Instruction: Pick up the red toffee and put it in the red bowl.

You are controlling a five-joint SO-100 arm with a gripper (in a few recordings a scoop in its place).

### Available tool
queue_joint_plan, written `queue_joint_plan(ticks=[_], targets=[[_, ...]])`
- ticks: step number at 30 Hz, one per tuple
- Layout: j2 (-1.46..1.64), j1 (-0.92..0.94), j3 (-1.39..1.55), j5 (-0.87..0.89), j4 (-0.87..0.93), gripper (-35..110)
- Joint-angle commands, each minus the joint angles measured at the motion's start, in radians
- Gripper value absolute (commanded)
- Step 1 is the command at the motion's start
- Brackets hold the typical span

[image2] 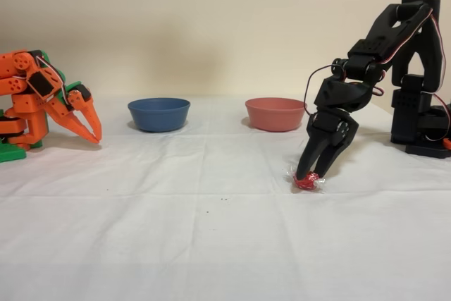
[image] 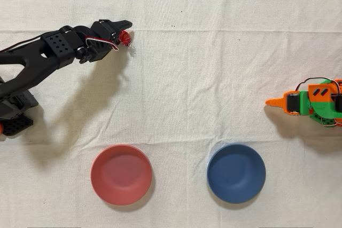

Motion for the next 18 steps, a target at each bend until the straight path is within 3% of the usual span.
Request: queue_joint_plan(ticks=[1, 18], targets=[[0.011, -0.011, 0.000, -0.025, -0.012, 25], [-0.002, -0.008, -0.005, -0.020, -0.017, 10]])
